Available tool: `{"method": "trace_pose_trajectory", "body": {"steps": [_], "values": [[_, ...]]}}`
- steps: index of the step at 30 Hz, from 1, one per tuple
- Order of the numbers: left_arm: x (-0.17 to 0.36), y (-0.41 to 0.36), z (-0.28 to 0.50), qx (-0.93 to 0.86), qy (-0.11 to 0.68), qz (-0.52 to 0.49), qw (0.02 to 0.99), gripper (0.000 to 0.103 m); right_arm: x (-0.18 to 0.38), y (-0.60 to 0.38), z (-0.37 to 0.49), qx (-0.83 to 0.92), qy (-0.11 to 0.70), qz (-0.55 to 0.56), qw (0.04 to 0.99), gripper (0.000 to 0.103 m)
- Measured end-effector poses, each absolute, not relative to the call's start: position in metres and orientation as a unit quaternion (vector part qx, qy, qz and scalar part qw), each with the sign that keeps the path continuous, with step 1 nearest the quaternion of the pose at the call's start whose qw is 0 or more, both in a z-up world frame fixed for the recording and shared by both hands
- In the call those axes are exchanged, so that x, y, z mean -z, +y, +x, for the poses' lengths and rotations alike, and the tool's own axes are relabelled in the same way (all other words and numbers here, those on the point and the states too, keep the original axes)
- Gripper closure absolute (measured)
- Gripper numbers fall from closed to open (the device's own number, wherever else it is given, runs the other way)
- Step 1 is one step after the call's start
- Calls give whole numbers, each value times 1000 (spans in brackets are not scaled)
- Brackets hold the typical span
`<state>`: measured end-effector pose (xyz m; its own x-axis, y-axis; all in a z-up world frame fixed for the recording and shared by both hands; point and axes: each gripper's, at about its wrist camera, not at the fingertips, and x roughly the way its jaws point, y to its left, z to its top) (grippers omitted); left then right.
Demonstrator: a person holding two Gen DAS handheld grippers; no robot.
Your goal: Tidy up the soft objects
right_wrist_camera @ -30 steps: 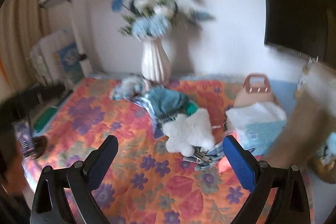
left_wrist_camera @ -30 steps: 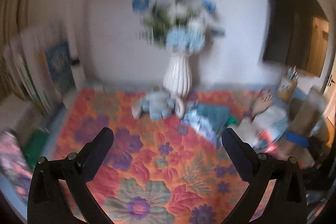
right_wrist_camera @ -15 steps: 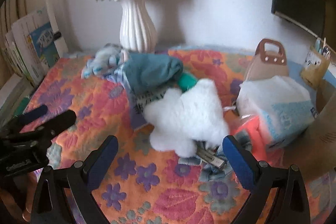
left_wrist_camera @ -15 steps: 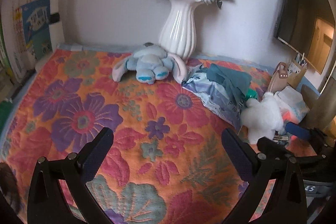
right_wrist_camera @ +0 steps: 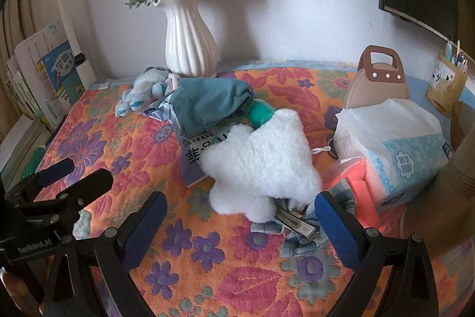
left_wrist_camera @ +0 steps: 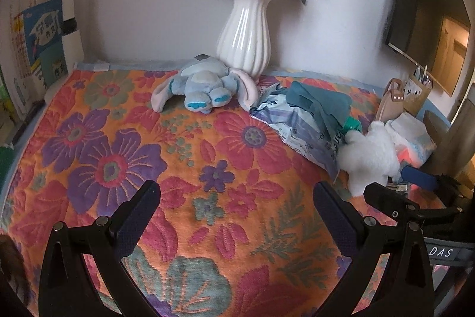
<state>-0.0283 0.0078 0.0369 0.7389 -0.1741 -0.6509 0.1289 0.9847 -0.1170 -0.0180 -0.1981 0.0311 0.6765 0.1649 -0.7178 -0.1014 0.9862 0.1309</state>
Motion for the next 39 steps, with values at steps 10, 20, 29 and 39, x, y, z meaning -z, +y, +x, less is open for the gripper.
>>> {"method": "trace_pose_trajectory", "body": {"steps": [10,20,29,39], "values": [[-37,7,-28,81,353,-29,932,1,-31,-199,-19,-72,398,45,913,4],[-37,6,-28,81,354,-28,931,1,-31,-200,-18,-73,398,46,913,4],[-37,6,-28,81,354,-28,931,1,-31,-200,-19,-73,398,47,913,4],[-35,8,-26,87,359,-37,929,1,-34,-201,-20,-71,396,53,914,4]]}}
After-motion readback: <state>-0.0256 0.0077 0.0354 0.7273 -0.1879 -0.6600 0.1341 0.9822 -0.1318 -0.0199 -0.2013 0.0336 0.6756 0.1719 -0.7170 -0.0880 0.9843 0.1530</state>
